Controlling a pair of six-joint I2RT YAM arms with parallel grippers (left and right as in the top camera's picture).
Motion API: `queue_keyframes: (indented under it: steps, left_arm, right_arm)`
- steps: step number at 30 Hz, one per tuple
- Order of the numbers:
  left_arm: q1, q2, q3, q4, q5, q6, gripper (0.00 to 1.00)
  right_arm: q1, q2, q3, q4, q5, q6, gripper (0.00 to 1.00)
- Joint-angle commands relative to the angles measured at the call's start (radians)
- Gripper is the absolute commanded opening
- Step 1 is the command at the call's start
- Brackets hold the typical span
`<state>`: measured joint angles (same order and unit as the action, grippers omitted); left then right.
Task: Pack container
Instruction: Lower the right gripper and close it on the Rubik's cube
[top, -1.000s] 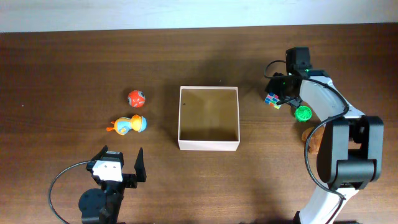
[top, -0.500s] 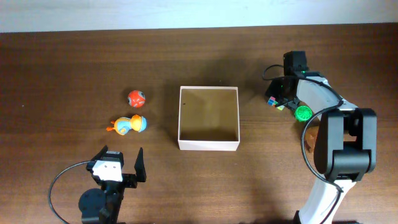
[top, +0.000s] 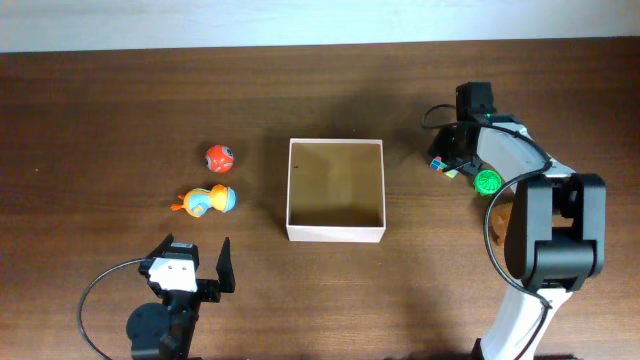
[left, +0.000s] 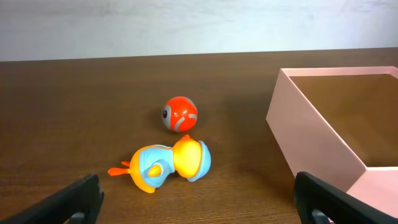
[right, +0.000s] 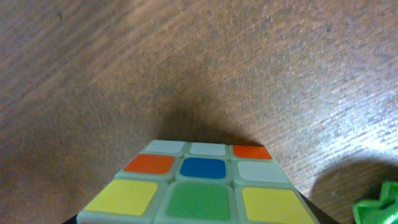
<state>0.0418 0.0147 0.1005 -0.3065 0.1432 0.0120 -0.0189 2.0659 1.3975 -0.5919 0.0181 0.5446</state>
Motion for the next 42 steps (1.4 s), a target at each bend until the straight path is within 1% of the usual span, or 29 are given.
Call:
queue_keyframes:
  steps: [1, 10, 13, 19, 21, 22, 25, 30, 36, 39, 41, 42]
  left_arm:
    - [0.007, -0.010, -0.005, 0.000, 0.010, 0.019, 0.99]
    - [0.007, -0.010, -0.005, 0.000, 0.010, 0.019, 0.99]
    - [0.007, -0.010, -0.005, 0.000, 0.010, 0.019, 0.99]
    - [0.007, -0.010, -0.005, 0.000, 0.010, 0.019, 0.99]
    - [0.007, -0.010, -0.005, 0.000, 0.010, 0.019, 0.99]
    - [0.007, -0.010, -0.005, 0.000, 0.010, 0.019, 0.99]
    - [0.007, -0.010, -0.005, 0.000, 0.010, 0.019, 0.99]
    - [0.007, -0.010, -0.005, 0.000, 0.010, 0.019, 0.99]
    - [0.007, -0.010, -0.005, 0.000, 0.010, 0.019, 0.99]
    - [0.007, -0.010, -0.005, 0.000, 0.010, 0.019, 0.99]
    - [0.007, -0.010, -0.005, 0.000, 0.010, 0.019, 0.99]
    - [0.007, -0.010, -0.005, 0.000, 0.010, 0.019, 0.99]
  right_arm:
    - [-0.001, 0.014, 0.056, -0.036, -0.014, -0.032, 0.59]
    - [-0.001, 0.014, 0.289, -0.246, -0.012, -0.140, 0.58]
    - [-0.001, 0.014, 0.327, -0.283, -0.005, -0.149, 0.59]
    - [-0.001, 0.018, 0.303, -0.290, 0.002, -0.161, 0.60]
    - [-0.001, 0.018, 0.292, -0.282, 0.001, -0.210, 0.60]
    - [-0.001, 0.018, 0.287, -0.278, -0.003, -0.248, 0.65]
    - [0.000, 0.018, 0.264, -0.275, -0.002, -0.328, 0.66]
    - [-0.003, 0.018, 0.200, -0.237, 0.013, -0.341, 0.66]
    - [-0.001, 0.019, 0.097, -0.140, 0.009, -0.357, 0.66]
    - [-0.001, 0.019, 0.068, -0.109, 0.009, -0.357, 0.64]
    - [-0.001, 0.019, 0.063, -0.101, 0.009, -0.357, 0.57]
    - [-0.001, 0.019, 0.063, -0.099, 0.009, -0.357, 0.56]
